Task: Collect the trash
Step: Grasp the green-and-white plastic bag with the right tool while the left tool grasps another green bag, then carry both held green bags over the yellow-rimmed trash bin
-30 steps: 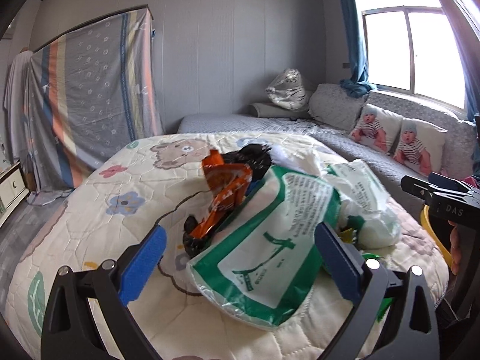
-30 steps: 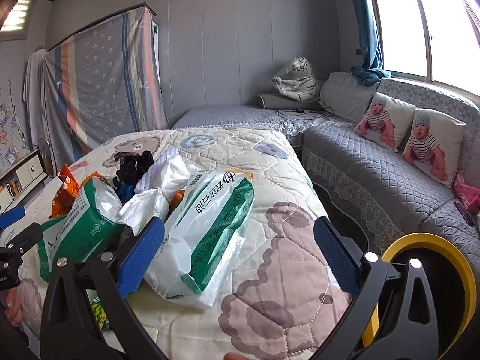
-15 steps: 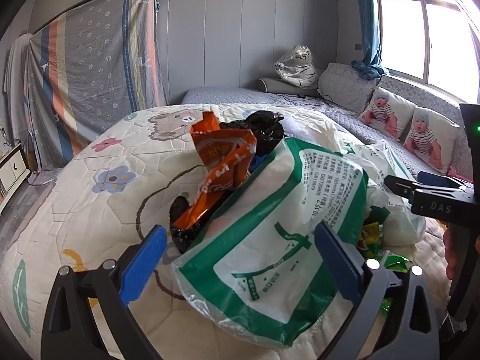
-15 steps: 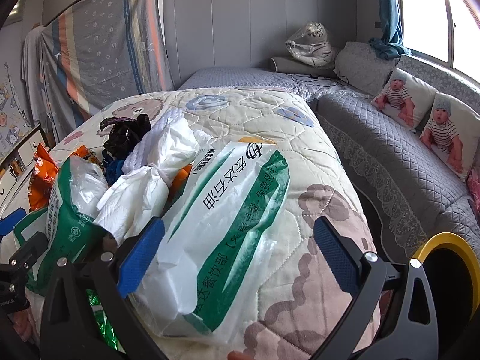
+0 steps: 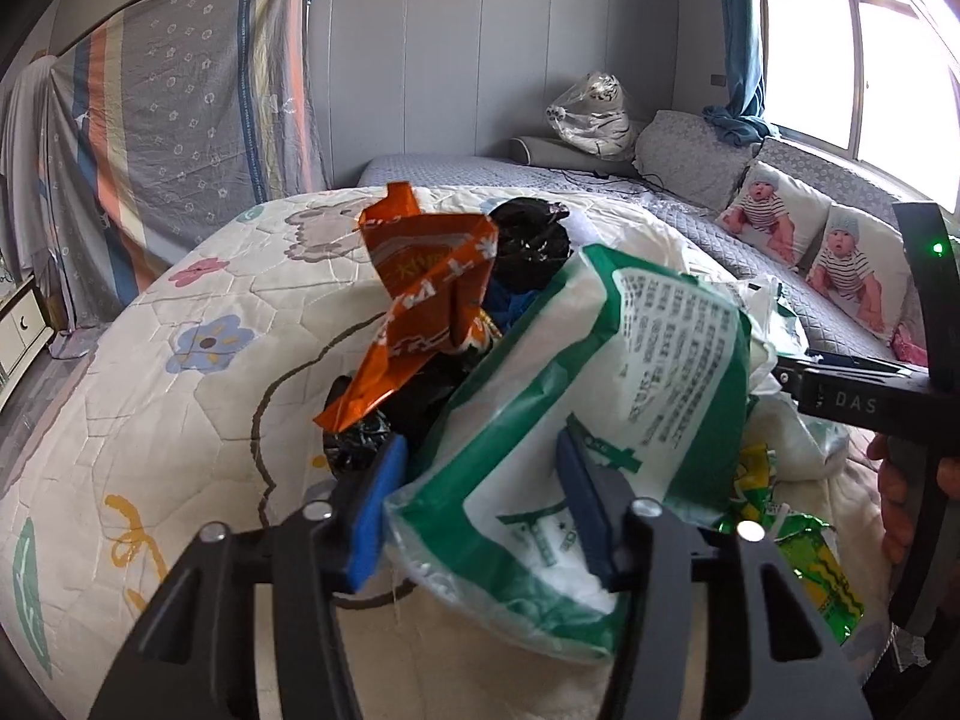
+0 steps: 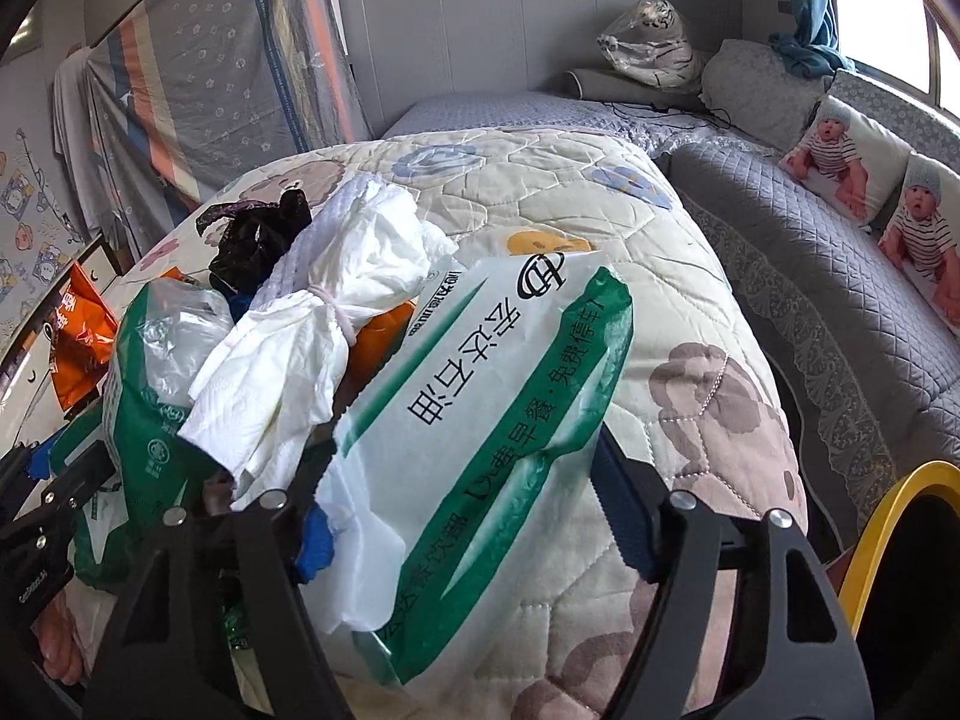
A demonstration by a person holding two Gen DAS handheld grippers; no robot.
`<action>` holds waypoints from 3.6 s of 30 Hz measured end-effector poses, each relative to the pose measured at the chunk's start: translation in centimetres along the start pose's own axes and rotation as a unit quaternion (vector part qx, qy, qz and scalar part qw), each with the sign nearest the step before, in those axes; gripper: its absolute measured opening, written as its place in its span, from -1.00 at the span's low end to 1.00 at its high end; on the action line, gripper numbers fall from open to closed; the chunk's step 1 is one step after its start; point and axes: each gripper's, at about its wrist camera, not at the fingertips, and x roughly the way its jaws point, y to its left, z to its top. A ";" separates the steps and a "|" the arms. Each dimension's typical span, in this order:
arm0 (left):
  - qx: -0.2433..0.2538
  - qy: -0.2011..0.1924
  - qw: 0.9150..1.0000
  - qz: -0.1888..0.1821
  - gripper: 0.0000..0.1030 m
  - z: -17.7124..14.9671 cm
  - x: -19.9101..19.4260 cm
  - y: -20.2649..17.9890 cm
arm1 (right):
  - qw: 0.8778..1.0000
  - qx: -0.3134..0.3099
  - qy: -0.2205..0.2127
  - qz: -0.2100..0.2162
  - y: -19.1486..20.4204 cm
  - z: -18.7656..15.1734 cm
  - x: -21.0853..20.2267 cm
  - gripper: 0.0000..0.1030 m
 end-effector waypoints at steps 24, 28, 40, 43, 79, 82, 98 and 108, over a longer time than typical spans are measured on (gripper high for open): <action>0.021 -0.052 0.998 -0.022 -0.81 0.1 -3.3 -1.5 | 0.995 0.011 -0.095 -0.043 -2.1 1.4 -6.2 -0.75; 0.014 -0.061 0.998 -0.032 -0.82 0.4 -4.1 -1.3 | 0.993 0.021 -0.108 -0.041 -2.8 1.6 -7.5 -0.75; 0.011 -0.088 0.995 -0.048 -0.84 1.7 -6.6 -1.6 | 0.992 0.040 -0.122 -0.017 -3.8 1.2 -10.2 -0.75; 0.014 -0.092 0.994 -0.050 -0.83 1.9 -6.8 -1.7 | 0.991 0.041 -0.123 -0.019 -4.1 1.1 -10.5 -0.75; 0.061 -0.117 0.983 -0.129 -0.84 6.4 -7.3 -8.3 | 0.978 0.083 -0.155 -0.110 -11.5 -0.9 -16.2 -0.75; 0.067 -0.117 0.980 -0.143 -0.84 6.8 -7.2 -9.4 | 0.976 0.093 -0.156 -0.124 -12.6 -1.4 -16.7 -0.75; 0.120 -0.099 0.962 -0.225 -0.84 7.8 -5.5 -18.8 | 0.957 0.141 -0.153 -0.204 -19.1 -5.2 -19.4 -0.75; 0.154 -0.080 0.948 -0.267 -0.84 7.3 -4.1 -24.5 | 0.942 0.162 -0.144 -0.256 -22.5 -8.0 -21.0 -0.75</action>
